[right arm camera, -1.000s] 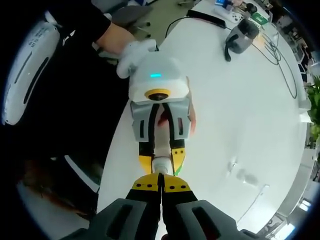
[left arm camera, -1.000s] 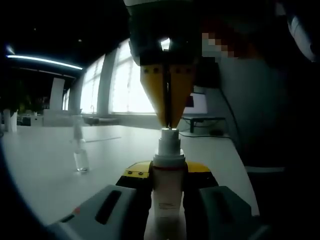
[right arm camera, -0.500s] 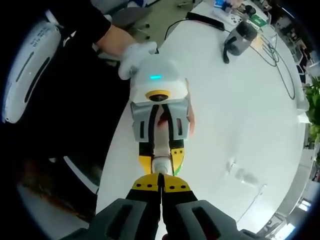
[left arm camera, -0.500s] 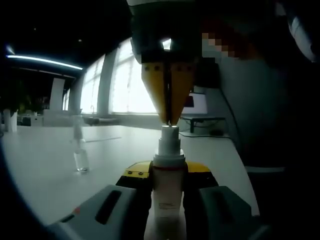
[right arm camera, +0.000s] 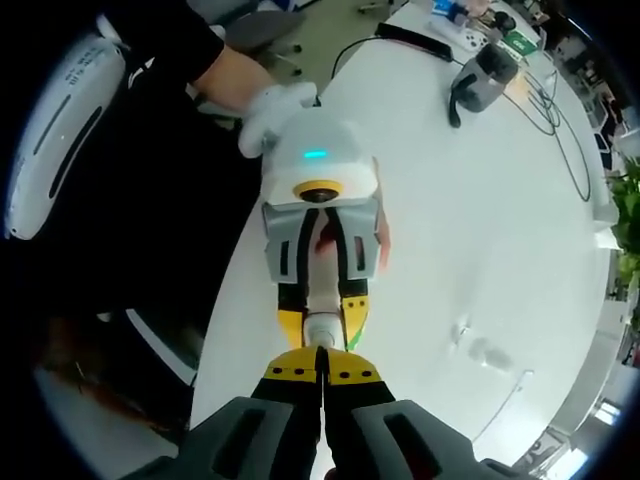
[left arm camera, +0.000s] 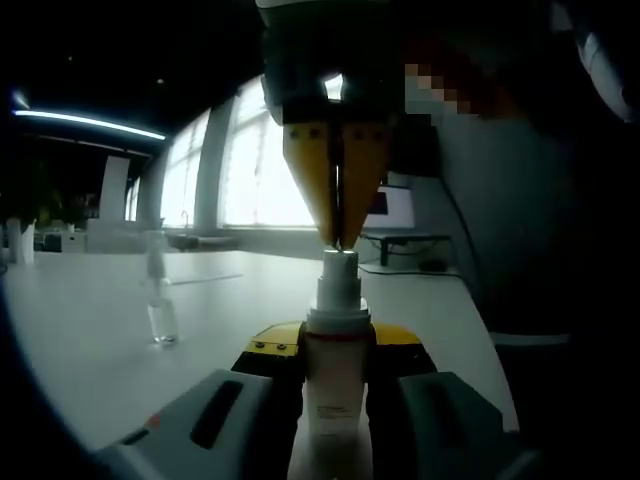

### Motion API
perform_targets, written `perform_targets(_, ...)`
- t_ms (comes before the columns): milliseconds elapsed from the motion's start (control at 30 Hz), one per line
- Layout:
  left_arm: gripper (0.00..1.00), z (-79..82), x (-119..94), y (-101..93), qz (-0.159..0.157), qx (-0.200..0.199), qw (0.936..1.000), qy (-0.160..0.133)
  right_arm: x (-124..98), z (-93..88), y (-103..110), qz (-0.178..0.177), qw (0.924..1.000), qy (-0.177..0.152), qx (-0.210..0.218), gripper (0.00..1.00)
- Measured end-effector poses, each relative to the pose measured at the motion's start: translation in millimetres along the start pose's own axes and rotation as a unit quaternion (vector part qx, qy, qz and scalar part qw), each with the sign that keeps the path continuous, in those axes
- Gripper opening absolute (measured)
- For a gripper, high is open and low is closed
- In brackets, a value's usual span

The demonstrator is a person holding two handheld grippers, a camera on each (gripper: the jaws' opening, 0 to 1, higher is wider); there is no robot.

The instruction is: Clamp pump bottle remove cover press pump head put on cover

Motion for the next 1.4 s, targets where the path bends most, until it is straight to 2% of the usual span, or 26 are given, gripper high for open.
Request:
perform_targets(333,0.13,0.0,-0.4,0.3,-0.001,-0.001,1.0000,-0.001,-1.0,-0.6,-2.2,-0.009,1.0000,-0.002,-0.004,0.00)
perform_targets(467,0.13,0.0,-0.5,0.7,-0.001,-0.002,1.0000,-0.001,-0.7,-4.5,1.4,0.003,0.9998,-0.001,-0.018,0.08)
perform_targets(600,0.13,0.1,-0.2,0.4,-0.001,-0.002,1.0000,-0.001,0.3,-5.4,1.1,-0.002,0.9998,-0.002,-0.018,0.08)
perform_targets(800,0.13,0.5,0.2,-0.5,0.000,-0.002,1.0000,-0.001,-8.6,-6.2,-1.7,-0.010,0.9995,-0.029,0.007,0.08)
perform_targets(900,0.13,0.6,0.3,-0.9,0.000,-0.002,1.0000,-0.001,-14.5,-7.8,-2.2,-0.020,0.9977,-0.058,0.028,0.08)
perform_targets(1033,0.13,0.5,-0.1,-0.4,0.001,-0.002,1.0000,-0.001,-20.3,-13.4,0.8,-0.020,0.9918,-0.109,0.064,0.11)
perform_targets(1233,0.14,-0.2,-0.8,1.8,0.001,-0.003,1.0000,-0.002,-16.3,-27.7,4.0,-0.040,0.9838,-0.147,0.095,0.12)
perform_targets(1333,0.14,0.0,-0.9,1.5,0.003,-0.002,1.0000,-0.002,-16.8,-34.4,6.3,-0.062,0.9729,-0.183,0.126,0.13)
perform_targets(1400,0.14,-0.3,-1.1,2.1,0.003,-0.002,1.0000,-0.002,-18.2,-41.9,8.6,-0.085,0.9610,-0.211,0.157,0.13)
Point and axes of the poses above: the point that each gripper's makers call its tool centre point, and the gripper's own axes: x roughly forward along the fingers, y roughly to its left, z roughly out of its top, the point moved 9 cm from there along -x, roughly backward along the fingers, and after that the axes turned 9 degrees about -z, right-handed, at the moved point
